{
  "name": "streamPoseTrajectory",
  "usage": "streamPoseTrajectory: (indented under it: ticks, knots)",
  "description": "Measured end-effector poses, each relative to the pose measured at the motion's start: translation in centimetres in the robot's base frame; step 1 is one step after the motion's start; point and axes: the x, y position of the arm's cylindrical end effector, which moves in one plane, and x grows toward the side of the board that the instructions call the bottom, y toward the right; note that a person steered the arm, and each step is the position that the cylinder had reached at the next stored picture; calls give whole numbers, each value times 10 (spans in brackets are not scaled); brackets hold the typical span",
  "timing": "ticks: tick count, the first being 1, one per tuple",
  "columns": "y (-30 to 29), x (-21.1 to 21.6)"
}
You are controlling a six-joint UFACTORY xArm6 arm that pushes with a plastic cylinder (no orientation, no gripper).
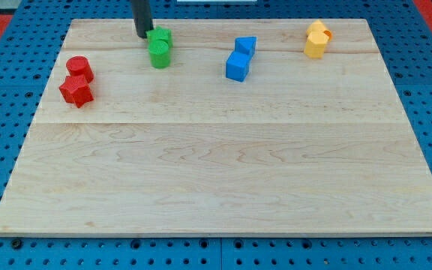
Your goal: Move the green blocks towards the center of the board
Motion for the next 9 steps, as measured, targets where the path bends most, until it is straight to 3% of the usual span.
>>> streamPoseTrajectory:
  ticks: [1, 3, 4, 6, 8, 9]
  knots:
    - [25, 43]
    - [11, -18]
    - [68, -24]
    - [29, 23]
    - [51, 107]
    - [43, 106]
